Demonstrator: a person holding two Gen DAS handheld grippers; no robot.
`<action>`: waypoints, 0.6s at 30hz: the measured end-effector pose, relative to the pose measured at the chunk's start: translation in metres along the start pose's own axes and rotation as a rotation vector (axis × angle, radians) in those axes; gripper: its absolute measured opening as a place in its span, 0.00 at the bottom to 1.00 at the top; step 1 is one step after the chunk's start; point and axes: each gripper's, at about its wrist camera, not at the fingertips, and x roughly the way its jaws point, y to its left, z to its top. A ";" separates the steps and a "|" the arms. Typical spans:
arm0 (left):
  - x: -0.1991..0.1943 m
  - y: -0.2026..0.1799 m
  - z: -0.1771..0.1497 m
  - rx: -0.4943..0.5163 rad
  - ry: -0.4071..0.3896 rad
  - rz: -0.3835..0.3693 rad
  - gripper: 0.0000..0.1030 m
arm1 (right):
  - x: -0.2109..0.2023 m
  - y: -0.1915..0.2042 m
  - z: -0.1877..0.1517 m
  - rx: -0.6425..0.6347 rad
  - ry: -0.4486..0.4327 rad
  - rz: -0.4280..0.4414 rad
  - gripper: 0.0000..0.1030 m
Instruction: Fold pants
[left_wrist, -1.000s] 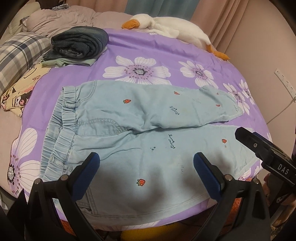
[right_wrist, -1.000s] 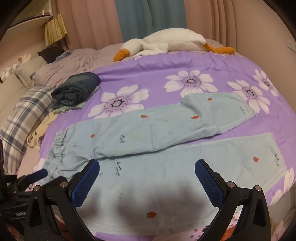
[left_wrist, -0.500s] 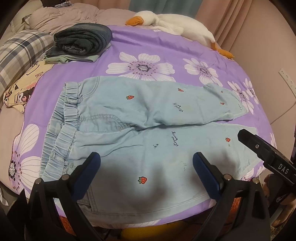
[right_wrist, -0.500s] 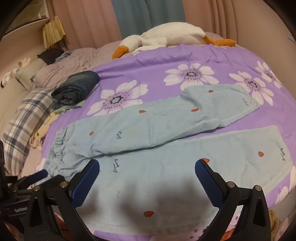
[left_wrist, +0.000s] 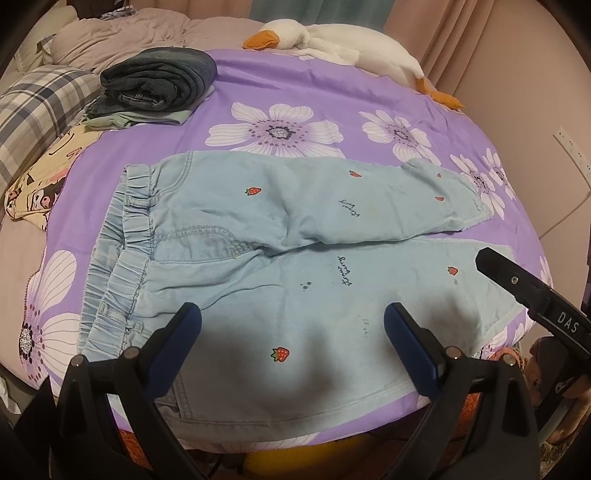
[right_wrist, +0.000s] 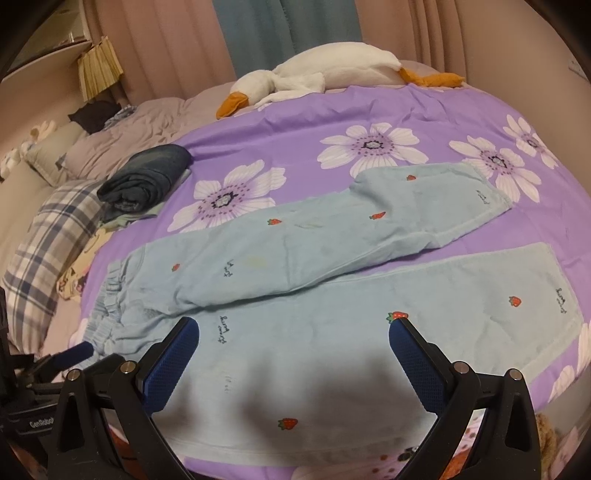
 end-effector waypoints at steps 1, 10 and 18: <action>0.000 0.000 0.000 0.001 0.001 0.001 0.96 | 0.000 0.000 0.000 -0.001 -0.001 0.000 1.00; 0.001 -0.003 0.000 0.003 0.007 -0.003 0.95 | 0.000 -0.001 -0.001 0.002 0.001 0.002 1.00; 0.002 -0.005 -0.001 0.007 0.013 -0.007 0.95 | 0.000 -0.004 -0.002 0.010 0.000 0.002 1.00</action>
